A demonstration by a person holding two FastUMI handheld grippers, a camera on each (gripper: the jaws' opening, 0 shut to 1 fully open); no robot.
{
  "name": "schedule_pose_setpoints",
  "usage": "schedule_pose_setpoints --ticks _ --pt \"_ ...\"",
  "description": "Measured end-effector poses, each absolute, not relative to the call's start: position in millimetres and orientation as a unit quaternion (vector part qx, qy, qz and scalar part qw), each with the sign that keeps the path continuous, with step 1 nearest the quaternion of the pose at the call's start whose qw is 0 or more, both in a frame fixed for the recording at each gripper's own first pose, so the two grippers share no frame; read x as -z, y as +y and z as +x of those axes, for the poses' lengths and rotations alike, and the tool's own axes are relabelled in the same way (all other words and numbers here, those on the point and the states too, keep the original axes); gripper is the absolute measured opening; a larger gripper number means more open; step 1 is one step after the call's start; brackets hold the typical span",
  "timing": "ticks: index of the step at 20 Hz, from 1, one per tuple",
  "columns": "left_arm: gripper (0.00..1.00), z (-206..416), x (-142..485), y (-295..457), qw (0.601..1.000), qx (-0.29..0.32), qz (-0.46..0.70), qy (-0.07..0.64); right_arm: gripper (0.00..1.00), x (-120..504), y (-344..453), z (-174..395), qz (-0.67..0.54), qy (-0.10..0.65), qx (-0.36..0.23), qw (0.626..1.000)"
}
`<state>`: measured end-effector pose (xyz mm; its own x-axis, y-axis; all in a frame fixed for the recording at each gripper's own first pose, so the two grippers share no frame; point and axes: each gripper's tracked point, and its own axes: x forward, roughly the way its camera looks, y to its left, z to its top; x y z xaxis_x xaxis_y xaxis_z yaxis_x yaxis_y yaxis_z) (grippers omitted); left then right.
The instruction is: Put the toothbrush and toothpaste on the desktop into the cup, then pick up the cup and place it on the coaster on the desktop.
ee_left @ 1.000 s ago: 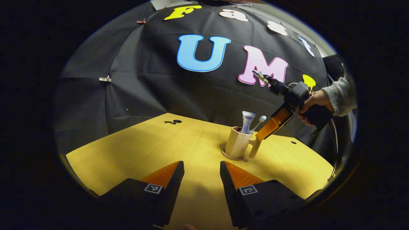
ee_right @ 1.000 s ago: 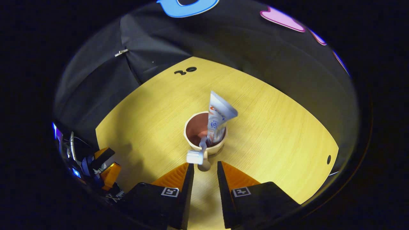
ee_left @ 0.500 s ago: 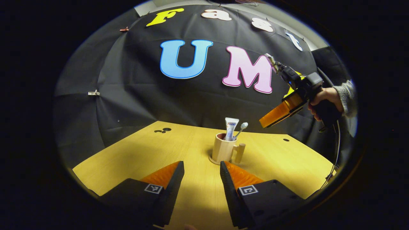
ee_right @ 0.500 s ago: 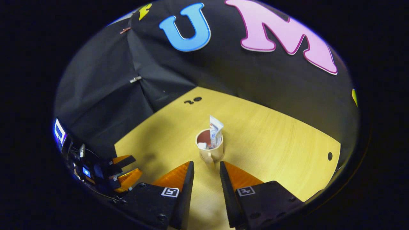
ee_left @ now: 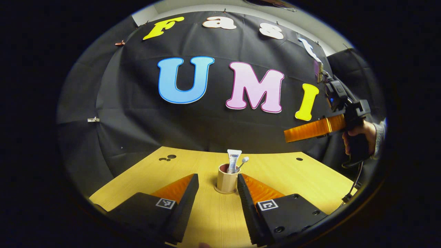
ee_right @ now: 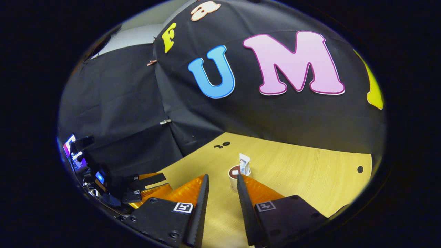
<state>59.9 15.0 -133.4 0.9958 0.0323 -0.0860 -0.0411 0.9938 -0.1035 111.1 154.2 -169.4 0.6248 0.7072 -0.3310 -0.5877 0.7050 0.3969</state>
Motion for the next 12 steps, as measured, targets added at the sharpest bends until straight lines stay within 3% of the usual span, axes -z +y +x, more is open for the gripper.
schedule_pose_setpoints --ticks 1,2,3,10,11,12 --pt "0.71 60.0 126.7 14.0 0.997 -0.020 -0.055 0.040 0.43 166.0 149.5 109.8 0.126 0.226 -0.357 0.897" --pt "0.71 61.0 120.6 11.2 0.997 -0.019 -0.058 0.039 0.43 161.7 143.9 107.3 0.125 0.214 -0.355 0.901" --pt "0.72 61.5 115.6 8.0 0.997 -0.018 -0.061 0.040 0.52 157.7 141.4 104.6 0.126 0.202 -0.353 0.905" --pt "0.72 63.9 80.1 -8.1 0.998 -0.018 -0.040 0.046 0.56 113.1 113.6 80.0 0.110 0.142 -0.325 0.929" --pt "0.80 62.8 74.1 -13.4 0.998 -0.014 -0.041 0.046 0.56 105.6 111.9 81.0 0.115 0.135 -0.315 0.932" --pt "0.73 62.2 66.0 -18.3 0.998 -0.009 -0.038 0.043 0.56 97.5 107.1 83.6 0.116 0.125 -0.304 0.937"
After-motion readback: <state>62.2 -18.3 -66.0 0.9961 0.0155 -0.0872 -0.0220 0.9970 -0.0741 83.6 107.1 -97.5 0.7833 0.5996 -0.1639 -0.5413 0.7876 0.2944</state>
